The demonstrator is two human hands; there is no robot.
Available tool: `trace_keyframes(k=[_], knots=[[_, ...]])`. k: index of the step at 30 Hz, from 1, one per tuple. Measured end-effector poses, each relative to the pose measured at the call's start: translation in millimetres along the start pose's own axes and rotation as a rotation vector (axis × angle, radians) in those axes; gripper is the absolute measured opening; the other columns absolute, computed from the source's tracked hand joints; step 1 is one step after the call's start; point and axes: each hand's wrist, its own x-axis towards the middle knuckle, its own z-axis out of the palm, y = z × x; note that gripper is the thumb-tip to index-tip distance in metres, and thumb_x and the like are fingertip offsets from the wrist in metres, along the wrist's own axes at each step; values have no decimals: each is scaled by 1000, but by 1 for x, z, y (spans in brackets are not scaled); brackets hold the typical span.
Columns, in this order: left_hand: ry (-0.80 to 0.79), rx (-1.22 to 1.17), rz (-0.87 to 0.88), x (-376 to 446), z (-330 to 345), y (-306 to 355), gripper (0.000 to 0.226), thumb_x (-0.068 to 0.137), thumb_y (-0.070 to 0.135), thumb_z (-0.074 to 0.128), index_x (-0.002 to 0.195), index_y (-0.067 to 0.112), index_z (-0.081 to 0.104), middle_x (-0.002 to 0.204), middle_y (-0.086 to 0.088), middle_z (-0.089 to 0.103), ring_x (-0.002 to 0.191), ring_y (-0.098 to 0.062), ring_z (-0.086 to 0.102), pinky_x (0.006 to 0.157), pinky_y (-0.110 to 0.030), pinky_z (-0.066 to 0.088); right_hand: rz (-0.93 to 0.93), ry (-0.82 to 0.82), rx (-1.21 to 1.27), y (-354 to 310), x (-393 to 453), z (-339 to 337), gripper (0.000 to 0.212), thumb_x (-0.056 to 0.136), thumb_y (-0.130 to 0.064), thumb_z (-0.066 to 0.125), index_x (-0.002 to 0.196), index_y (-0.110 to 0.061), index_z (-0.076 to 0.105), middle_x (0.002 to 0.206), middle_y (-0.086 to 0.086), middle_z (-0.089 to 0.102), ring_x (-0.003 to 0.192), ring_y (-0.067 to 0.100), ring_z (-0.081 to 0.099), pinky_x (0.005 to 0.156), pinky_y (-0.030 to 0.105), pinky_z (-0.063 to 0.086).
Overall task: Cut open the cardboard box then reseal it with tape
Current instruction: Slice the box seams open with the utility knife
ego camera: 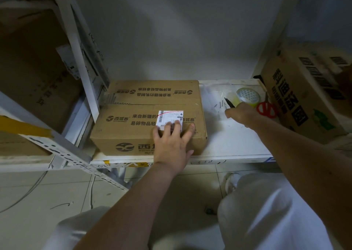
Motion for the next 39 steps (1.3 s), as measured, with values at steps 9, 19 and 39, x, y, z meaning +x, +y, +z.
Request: trace_keyframes(k=[9, 19, 39], knots=[[-18, -47, 43, -4, -4, -10, 71, 91, 61, 39, 151, 36, 9, 157, -5, 18, 142, -29, 19, 113, -53, 19, -213, -77, 198, -21, -45, 10, 22, 81, -30, 58, 71, -12, 50, 68, 4, 45, 60, 17, 42, 54, 30, 31], [55, -225, -682, -31, -13, -117, 62, 94, 46, 42, 142, 8, 34, 149, -19, 31, 142, -33, 25, 115, -55, 21, -260, -67, -145, -38, -102, 45, 28, 80, -35, 60, 97, -14, 52, 80, 1, 51, 79, 21, 52, 52, 25, 32], [212, -768, -1001, -69, -10, -128, 20, 95, 17, 50, 105, 4, 63, 108, -15, 64, 101, -36, 61, 73, -31, 39, -306, -234, 223, -58, -65, 44, 36, 85, -18, 52, 121, -23, 48, 100, 2, 53, 76, 17, 50, 60, 25, 36]])
